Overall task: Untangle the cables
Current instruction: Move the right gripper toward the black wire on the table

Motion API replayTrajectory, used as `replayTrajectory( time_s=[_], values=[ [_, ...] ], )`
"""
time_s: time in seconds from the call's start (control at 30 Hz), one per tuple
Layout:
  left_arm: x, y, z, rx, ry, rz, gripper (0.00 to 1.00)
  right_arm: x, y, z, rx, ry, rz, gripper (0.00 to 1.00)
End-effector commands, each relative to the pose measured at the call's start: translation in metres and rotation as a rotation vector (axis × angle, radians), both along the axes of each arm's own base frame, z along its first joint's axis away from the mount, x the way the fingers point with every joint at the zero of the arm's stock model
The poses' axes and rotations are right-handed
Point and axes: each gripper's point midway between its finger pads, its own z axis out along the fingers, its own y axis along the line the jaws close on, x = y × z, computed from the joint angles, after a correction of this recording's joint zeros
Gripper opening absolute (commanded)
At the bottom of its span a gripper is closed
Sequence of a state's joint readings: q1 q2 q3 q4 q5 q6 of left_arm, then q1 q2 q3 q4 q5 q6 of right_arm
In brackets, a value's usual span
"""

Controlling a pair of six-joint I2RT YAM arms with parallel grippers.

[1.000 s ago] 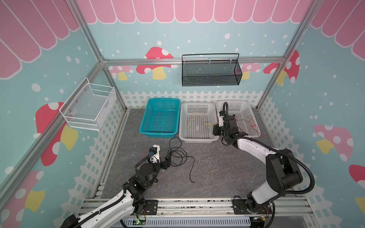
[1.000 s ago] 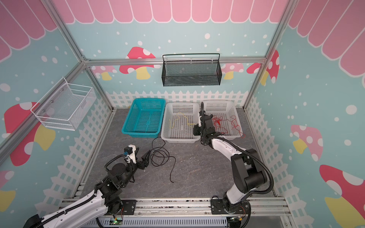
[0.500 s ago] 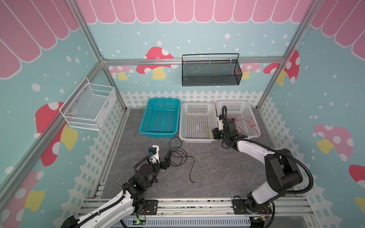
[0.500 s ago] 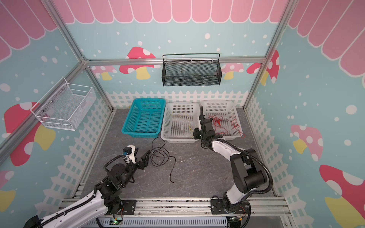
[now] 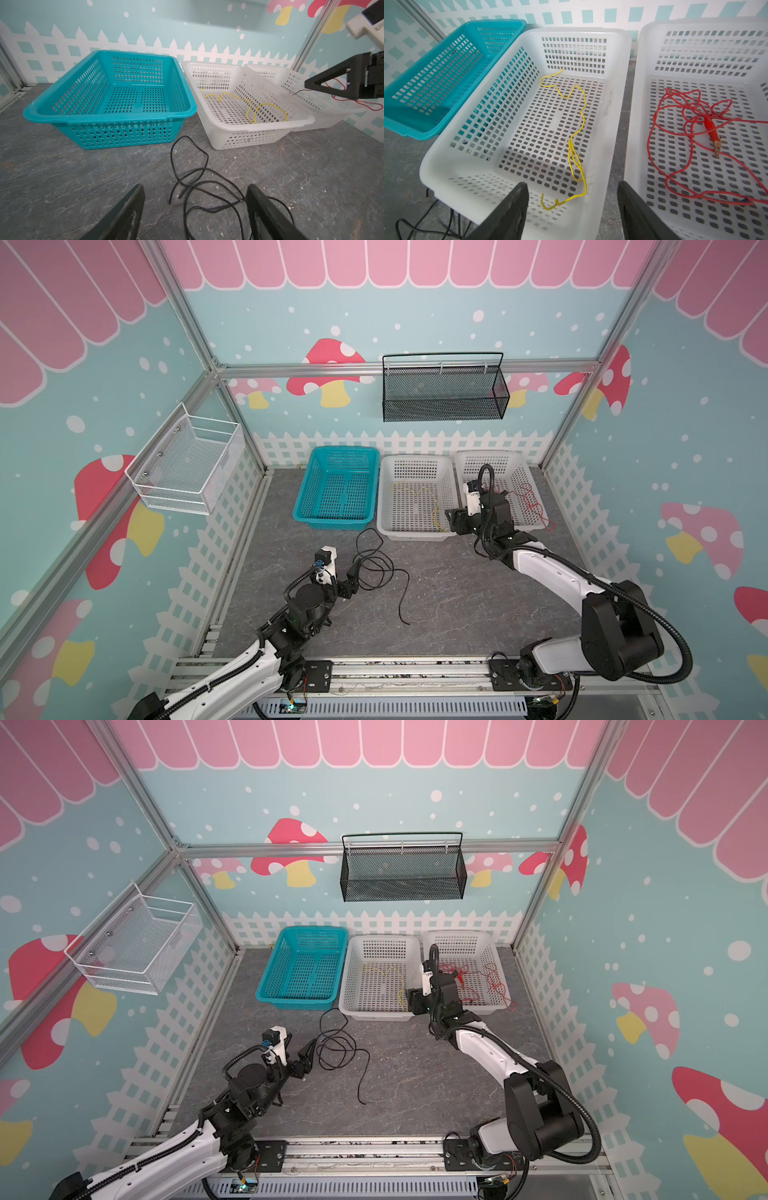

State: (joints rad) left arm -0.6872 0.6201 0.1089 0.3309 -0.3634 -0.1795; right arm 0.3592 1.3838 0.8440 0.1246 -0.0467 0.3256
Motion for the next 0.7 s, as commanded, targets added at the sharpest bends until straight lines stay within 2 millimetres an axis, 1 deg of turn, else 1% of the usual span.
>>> replayTrajectory(
  time_s=[0.0,0.1,0.17,0.2,0.3,0.37,0.47,0.67],
  values=[
    [0.0,-0.004,0.0,0.0,0.019,-0.021,0.77,-0.013,0.005,0.011,0.002,-0.052,0.055,0.71],
    [0.0,-0.006,0.0,0.014,0.026,-0.033,0.77,-0.026,0.012,0.017,0.005,-0.075,0.103,0.7],
    [0.0,-0.007,-0.002,0.026,0.027,-0.038,0.77,-0.037,0.021,0.022,0.002,-0.096,0.141,0.7],
    [-0.002,-0.011,-0.002,0.028,0.03,-0.064,0.77,-0.042,0.025,0.024,-0.004,-0.105,0.158,0.7],
    [-0.003,-0.014,-0.005,0.042,0.04,-0.078,0.77,-0.059,0.047,0.028,-0.031,-0.134,0.239,0.7],
    [-0.005,-0.017,-0.009,0.048,0.053,-0.092,0.77,-0.072,0.066,0.028,-0.055,-0.144,0.303,0.69],
    [-0.006,-0.021,-0.009,0.046,0.062,-0.11,0.77,-0.087,0.089,0.021,-0.087,-0.135,0.372,0.68],
    [-0.009,-0.029,-0.011,0.062,0.076,-0.134,0.77,-0.107,0.115,0.0,-0.107,-0.094,0.451,0.59]
  ],
)
